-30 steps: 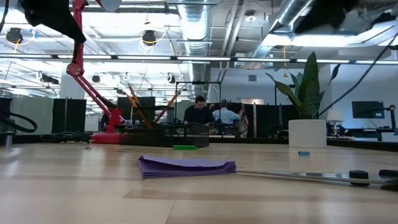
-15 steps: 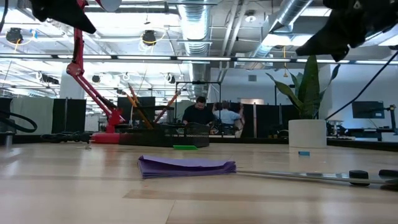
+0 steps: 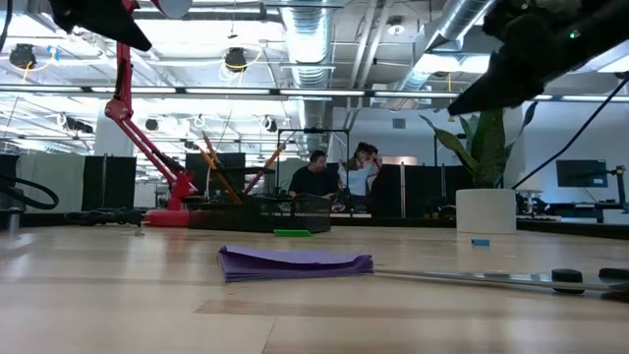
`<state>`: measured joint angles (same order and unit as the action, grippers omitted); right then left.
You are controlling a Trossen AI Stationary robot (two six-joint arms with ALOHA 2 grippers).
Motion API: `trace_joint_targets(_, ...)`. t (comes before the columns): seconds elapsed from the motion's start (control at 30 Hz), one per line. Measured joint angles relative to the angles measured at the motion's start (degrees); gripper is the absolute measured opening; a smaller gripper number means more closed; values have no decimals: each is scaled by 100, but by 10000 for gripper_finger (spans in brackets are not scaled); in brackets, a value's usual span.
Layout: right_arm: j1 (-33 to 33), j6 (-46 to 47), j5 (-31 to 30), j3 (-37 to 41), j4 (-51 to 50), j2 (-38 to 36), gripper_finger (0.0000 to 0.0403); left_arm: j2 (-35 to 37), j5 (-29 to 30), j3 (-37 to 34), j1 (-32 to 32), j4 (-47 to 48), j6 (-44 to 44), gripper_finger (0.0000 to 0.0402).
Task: Pick and place office supplies into organizer
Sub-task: Adjust the black desk organizer
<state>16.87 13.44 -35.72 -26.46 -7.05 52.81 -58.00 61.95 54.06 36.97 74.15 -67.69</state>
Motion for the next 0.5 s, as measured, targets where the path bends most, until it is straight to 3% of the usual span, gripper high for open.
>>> trace_joint_targets(0.13,-247,8,429,-2,23,211,80,0,0,0,0,0,110,2)
trace_joint_targets(0.27,-408,8,488,-2,107,483,120,0,29,0,0,-6,64,2)
trace_joint_targets(0.4,-556,17,504,-2,656,839,151,0,99,0,0,-7,-40,2)
trace_joint_targets(0.5,-639,20,863,-2,1130,1141,165,0,79,0,0,-11,-87,2)
